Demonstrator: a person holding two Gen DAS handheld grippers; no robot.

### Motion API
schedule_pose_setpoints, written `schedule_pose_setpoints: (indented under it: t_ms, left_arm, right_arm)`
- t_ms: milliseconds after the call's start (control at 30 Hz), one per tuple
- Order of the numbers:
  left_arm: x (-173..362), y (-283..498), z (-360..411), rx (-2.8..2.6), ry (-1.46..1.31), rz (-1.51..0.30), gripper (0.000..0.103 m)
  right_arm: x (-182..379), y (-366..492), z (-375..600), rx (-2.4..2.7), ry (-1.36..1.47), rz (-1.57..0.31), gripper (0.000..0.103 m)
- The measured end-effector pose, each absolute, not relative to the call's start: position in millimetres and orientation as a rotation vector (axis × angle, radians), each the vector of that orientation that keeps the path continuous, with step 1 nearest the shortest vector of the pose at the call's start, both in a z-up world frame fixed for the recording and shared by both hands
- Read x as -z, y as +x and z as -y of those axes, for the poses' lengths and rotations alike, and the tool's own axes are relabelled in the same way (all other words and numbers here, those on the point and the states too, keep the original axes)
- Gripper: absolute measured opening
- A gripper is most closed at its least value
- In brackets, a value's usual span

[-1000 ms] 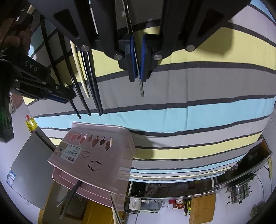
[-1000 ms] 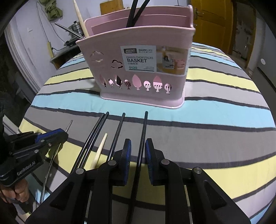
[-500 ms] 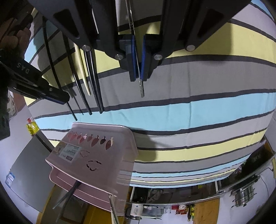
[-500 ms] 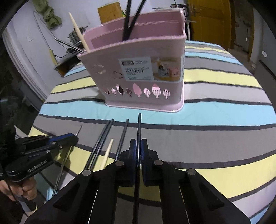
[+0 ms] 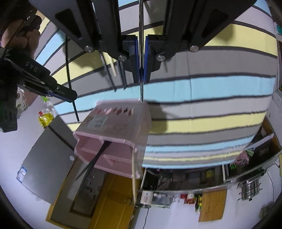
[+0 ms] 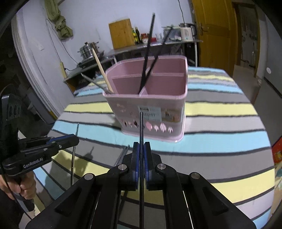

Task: Organize utensils
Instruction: 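Lift both held chopsticks up and carry them over the pink basket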

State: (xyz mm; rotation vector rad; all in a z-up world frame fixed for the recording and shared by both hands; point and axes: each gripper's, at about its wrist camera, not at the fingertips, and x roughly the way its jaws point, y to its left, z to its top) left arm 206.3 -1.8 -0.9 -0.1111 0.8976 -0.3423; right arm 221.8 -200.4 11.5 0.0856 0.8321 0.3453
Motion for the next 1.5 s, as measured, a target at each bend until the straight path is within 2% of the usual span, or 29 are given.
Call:
schedule_pose_setpoints:
  t_ms: [567, 1500]
  left_arm:
    - [-68, 192, 3, 0.370, -0.099, -0.755, 0.005]
    - [-94, 183, 7, 0.394, -0.095, -0.736, 0.005]
  right_arm:
    - [-77, 202, 203, -0.348, 0.068, -0.659, 0.005]
    - [-102, 185, 205, -0.357, 0.051, -0.585, 0.005]
